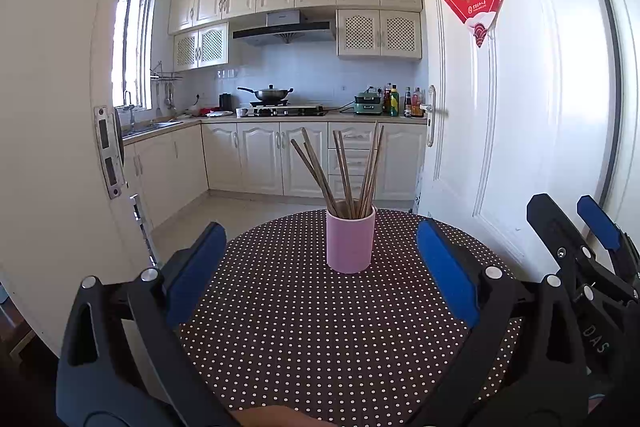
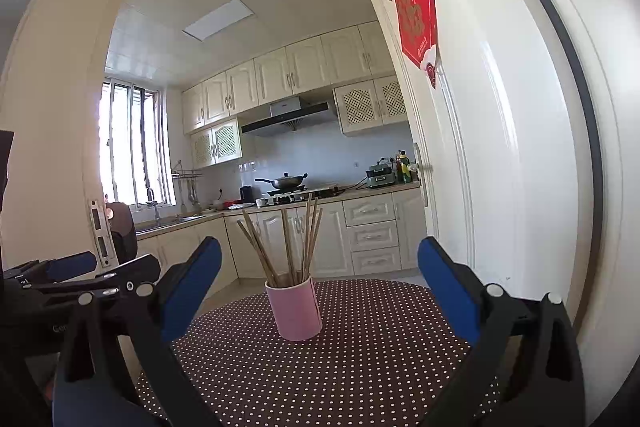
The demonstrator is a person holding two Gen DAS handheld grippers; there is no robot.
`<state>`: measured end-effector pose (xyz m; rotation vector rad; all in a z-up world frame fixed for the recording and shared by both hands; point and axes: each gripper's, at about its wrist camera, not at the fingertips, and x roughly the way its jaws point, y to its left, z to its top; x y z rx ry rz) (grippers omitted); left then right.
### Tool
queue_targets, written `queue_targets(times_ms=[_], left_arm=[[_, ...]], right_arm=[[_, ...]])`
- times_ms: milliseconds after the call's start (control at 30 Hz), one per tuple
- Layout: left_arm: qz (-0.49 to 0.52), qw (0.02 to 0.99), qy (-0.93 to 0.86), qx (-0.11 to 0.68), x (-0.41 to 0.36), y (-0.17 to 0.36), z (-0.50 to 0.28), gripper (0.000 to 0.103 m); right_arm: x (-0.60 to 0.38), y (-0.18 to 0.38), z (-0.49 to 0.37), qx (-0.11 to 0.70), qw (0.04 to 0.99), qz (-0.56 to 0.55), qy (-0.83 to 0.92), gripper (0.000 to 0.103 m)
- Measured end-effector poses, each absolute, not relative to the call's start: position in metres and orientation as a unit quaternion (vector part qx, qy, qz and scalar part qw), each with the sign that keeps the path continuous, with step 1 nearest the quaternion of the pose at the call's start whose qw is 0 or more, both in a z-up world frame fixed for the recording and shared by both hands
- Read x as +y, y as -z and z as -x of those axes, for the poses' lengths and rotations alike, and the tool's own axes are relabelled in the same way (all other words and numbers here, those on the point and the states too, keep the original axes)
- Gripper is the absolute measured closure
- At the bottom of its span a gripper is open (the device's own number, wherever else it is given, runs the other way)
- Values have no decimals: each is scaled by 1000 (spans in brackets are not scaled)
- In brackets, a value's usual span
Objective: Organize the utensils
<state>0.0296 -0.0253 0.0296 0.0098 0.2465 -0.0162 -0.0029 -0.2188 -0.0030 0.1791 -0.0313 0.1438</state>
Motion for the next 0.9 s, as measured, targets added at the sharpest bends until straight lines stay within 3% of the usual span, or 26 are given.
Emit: queue_targets(times_ms=[900], left_arm=[[7,991,14,133,-23,-25,-35,8]], right_arm=[[-217,4,-1,-6,993,-88,-72,8]])
